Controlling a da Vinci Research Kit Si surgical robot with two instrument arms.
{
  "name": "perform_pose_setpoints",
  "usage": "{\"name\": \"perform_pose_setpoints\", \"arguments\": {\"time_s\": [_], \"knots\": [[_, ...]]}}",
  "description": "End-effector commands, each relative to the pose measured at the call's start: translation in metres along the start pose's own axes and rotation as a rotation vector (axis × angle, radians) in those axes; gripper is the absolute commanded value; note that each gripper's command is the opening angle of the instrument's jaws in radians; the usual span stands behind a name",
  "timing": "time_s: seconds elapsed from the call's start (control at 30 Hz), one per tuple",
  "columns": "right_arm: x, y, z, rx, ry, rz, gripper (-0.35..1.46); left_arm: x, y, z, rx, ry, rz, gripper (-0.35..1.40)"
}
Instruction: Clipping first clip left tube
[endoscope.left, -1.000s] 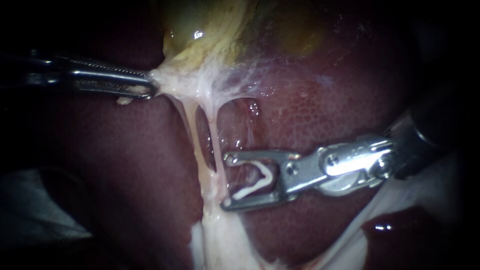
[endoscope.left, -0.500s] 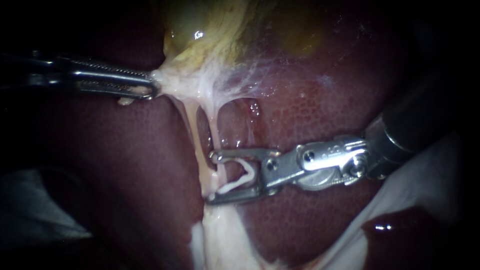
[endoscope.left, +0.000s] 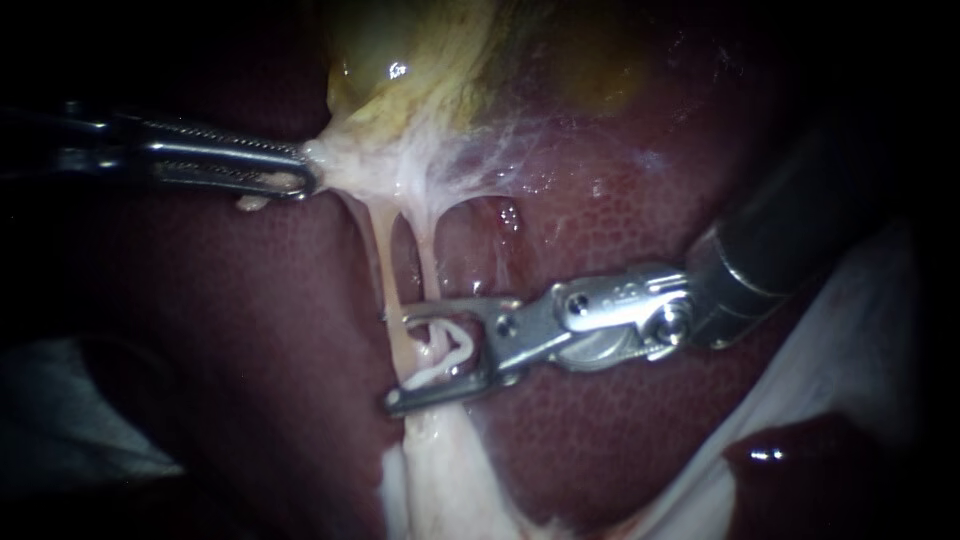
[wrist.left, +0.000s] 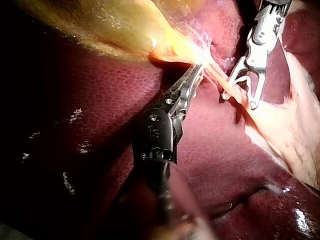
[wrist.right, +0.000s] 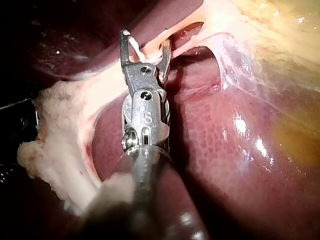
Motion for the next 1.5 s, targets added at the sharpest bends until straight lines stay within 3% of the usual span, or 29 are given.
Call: {"name": "perform_pose_setpoints", "arguments": {"time_s": [0.03, 0.27, 0.57, 0.97, 1.2, 1.33, 1.5], "knots": [[0.0001, 0.0, 0.0003, -0.003, 0.001, -0.007, 0.49, 0.0, 0.0, 0.0, 0.0, 0.0, 0.0, -0.35], [0.0011, -0.0013, 0.0013, 0.017, 0.039, -0.011, 0.49, 0.0, 0.0, 0.0002, 0.001, 0.0, 0.0, -0.35], [0.0023, -0.0032, 0.0018, 0.057, 0.043, 0.004, 0.44, 0.0, 0.0, 0.0002, 0.001, 0.0, 0.0, -0.35], [0.002, -0.0034, 0.0011, 0.064, 0.043, 0.014, 0.08, 0.0, 0.0, 0.0002, 0.001, 0.0, 0.0, -0.35], [0.002, -0.0034, 0.0007, 0.068, 0.047, 0.02, -0.35, 0.0, -0.0001, 0.0002, 0.001, 0.0, 0.0, -0.35], [0.0021, -0.0034, 0.0005, 0.069, 0.048, 0.074, -0.35, 0.0, -0.0001, 0.0003, 0.001, 0.0, 0.0, -0.35], [0.0022, -0.0034, 0.0005, 0.072, 0.048, 0.079, -0.35, 0.0, -0.0002, 0.0003, 0.001, 0.0, 0.0, -0.35]]}}
